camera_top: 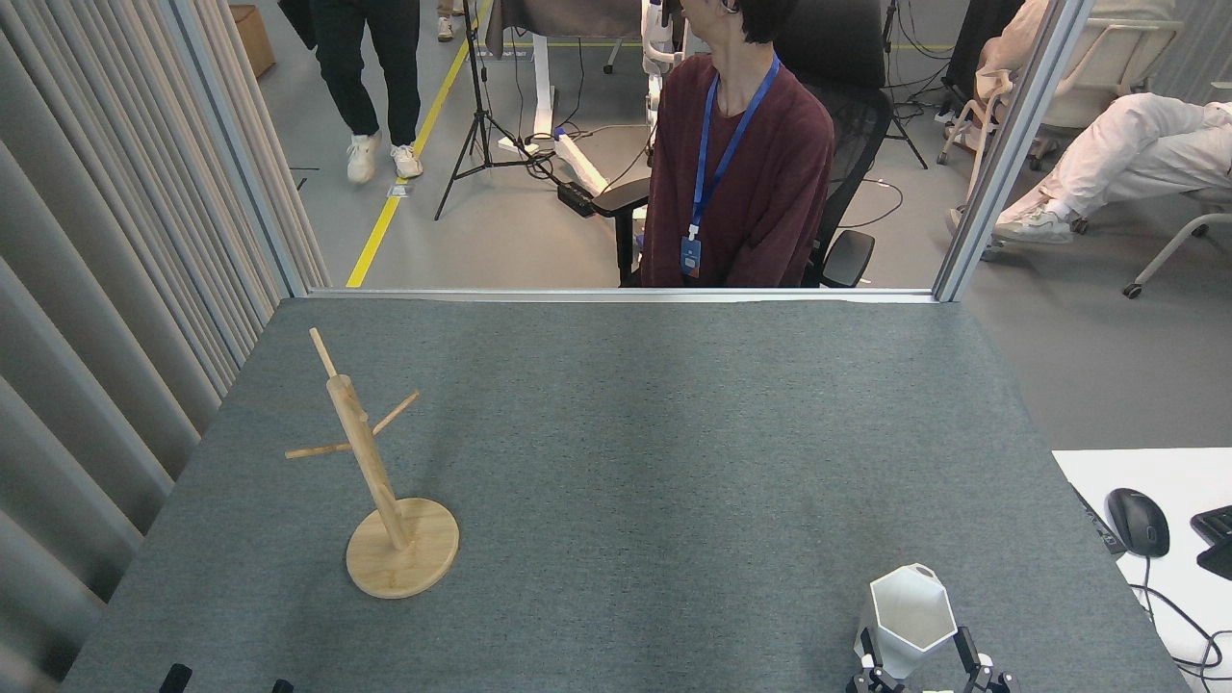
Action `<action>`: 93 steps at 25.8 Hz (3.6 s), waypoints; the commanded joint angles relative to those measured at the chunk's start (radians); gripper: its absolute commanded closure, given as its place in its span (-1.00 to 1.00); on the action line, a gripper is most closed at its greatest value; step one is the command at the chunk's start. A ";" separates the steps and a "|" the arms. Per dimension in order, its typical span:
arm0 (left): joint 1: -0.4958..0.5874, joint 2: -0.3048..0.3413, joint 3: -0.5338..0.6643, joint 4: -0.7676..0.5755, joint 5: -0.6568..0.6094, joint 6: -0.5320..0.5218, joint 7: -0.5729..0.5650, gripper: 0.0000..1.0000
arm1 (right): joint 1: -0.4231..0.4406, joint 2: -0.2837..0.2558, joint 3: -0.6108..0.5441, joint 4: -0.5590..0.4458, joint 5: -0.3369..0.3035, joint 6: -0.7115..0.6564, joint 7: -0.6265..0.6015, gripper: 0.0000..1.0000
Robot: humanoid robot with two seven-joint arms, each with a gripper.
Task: Hang cup on storage rack
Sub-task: 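Grasp the white hexagonal cup with the right gripper and lift it, then carry the white cup with the right gripper toward the left gripper, then grasp the cup with the left gripper and open the right gripper, then carry the cup with the left gripper toward the wooden mug tree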
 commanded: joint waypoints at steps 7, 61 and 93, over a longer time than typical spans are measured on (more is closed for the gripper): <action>0.000 0.000 0.002 0.000 -0.002 0.000 0.001 -1.00 | -0.084 -0.006 0.005 0.108 0.015 0.004 -0.004 -0.98; -0.284 -0.126 -0.543 0.181 -0.453 0.049 0.036 -0.90 | -0.013 0.169 0.654 -0.099 0.351 0.153 -0.049 -0.13; -0.239 -0.120 -0.301 0.073 -0.411 0.164 0.045 0.56 | 0.024 0.042 0.284 -0.114 0.019 0.230 0.014 -0.98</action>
